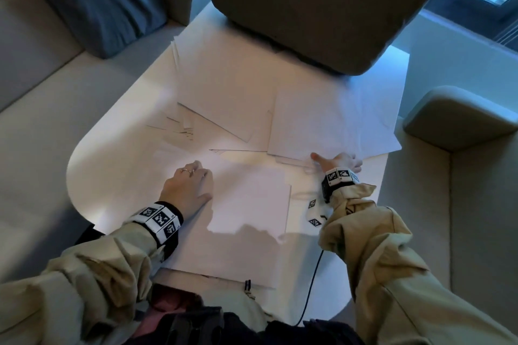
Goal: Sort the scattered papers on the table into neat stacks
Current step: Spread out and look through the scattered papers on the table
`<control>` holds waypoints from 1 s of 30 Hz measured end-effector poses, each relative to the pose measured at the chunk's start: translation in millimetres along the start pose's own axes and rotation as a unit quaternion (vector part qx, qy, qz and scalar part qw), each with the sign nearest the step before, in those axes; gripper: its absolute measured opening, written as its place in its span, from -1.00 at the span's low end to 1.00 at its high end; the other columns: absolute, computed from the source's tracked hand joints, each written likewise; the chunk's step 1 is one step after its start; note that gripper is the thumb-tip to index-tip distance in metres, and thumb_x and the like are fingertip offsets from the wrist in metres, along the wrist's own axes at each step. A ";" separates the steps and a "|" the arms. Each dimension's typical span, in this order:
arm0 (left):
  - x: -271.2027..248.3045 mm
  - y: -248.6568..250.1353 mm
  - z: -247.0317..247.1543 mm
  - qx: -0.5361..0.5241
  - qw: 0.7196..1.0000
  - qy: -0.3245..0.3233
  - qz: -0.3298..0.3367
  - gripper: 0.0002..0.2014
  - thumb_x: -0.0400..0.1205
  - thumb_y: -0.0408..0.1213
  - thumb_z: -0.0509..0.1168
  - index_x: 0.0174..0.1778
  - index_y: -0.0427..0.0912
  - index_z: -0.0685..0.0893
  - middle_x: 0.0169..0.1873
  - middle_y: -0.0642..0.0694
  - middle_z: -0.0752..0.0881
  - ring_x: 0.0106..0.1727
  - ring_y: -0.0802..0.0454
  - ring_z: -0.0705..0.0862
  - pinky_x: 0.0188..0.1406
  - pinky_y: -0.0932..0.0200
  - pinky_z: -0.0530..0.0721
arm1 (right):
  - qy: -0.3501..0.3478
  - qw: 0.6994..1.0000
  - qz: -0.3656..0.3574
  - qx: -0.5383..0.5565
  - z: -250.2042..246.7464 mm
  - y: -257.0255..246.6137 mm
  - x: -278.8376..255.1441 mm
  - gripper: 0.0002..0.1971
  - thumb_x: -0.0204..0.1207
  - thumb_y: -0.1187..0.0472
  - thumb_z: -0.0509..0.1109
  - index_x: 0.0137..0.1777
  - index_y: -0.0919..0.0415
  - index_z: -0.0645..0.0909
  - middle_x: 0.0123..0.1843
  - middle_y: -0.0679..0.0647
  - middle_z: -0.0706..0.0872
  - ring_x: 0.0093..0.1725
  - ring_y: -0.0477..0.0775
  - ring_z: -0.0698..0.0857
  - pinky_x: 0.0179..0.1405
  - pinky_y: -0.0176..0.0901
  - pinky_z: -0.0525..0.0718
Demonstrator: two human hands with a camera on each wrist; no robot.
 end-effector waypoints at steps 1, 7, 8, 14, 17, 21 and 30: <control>0.1 -0.3 0.1 0.003 1.000 0.002 0.000 -0.43 0.59 0.08 0.25 0.50 0.01 0.31 0.56 -0.05 0.21 0.50 -0.09 0.28 0.37 -0.03 0.44 | -0.010 1.000 0.008 0.002 0.6 1.2 3.0 0.13 0.16 -0.28 0.61 0.51 0.46 0.24 0.47 0.35 0.32 0.50 0.35 0.31 0.44 0.18 0.37; -0.1 -4.3 0.8 -0.008 1.000 0.009 0.008 -0.42 0.59 0.07 0.25 0.50 -0.01 0.32 0.58 0.00 0.19 0.50 -0.06 0.28 0.40 -0.02 0.44 | 0.045 0.993 -0.074 0.079 -16.5 -22.9 -0.5 -0.63 0.48 0.25 0.42 0.24 0.31 0.46 0.18 0.32 0.66 0.21 0.34 0.65 0.10 0.06 0.62; -0.2 -5.3 0.7 -0.011 1.000 0.010 0.008 -0.42 0.59 0.07 0.26 0.51 0.00 0.32 0.58 0.02 0.19 0.51 -0.05 0.28 0.40 -0.02 0.43 | 0.057 0.990 -0.086 0.094 -18.7 -26.6 -5.0 -0.74 0.53 0.29 0.30 0.20 0.30 0.47 0.12 0.33 0.68 0.16 0.35 0.66 0.06 0.06 0.62; 6.2 -15.5 -1.4 -0.056 0.998 -0.006 0.011 -0.47 0.58 -0.06 0.29 0.48 -0.03 0.42 0.56 0.05 0.25 0.51 -0.02 0.30 0.42 -0.01 0.43 | 0.139 0.956 -0.182 0.185 -51.1 -38.7 -40.1 -0.70 0.64 0.37 0.09 0.24 0.32 0.60 0.05 0.37 0.71 0.05 0.32 0.66 0.05 -0.05 0.53; 11.2 -21.5 -16.2 -0.120 0.992 0.028 0.010 -0.59 0.58 -0.13 0.30 0.36 -0.10 0.56 0.42 -0.06 0.49 0.38 -0.06 0.49 0.37 0.04 0.48 | 0.157 0.927 -0.196 0.279 -67.2 -28.3 -52.2 -0.73 0.64 0.30 0.14 0.17 0.27 0.64 0.01 0.27 0.70 -0.03 0.15 0.61 0.09 -0.04 0.58; 9.1 -29.4 -55.4 -0.210 0.970 0.124 0.008 -0.71 0.61 -0.24 0.31 0.25 -0.16 0.63 0.21 -0.15 0.65 0.16 -0.07 0.65 0.21 0.04 0.62 | 0.063 0.883 -0.207 0.417 -57.6 -15.3 -62.1 -0.78 0.61 0.34 0.19 -0.15 0.10 0.62 -0.21 0.10 0.59 -0.23 0.02 0.51 -0.17 -0.06 0.58; 0.7 -74.3 -87.4 -0.255 0.942 0.188 -0.109 -0.54 0.69 -0.13 0.19 0.45 -0.29 0.40 0.39 -0.27 0.45 0.34 -0.18 0.52 0.36 -0.02 0.45 | -0.176 0.909 -0.290 0.244 9.4 -8.3 -109.8 -0.82 0.63 0.40 0.22 -0.15 0.20 0.58 -0.36 0.06 0.56 -0.42 -0.09 0.47 -0.42 -0.21 0.45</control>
Point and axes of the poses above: each hand's wrist, its own x-axis towards the middle knuckle, its own z-axis out of the palm, y = z × x, the point moved 9 cm from there along x, towards the middle knuckle
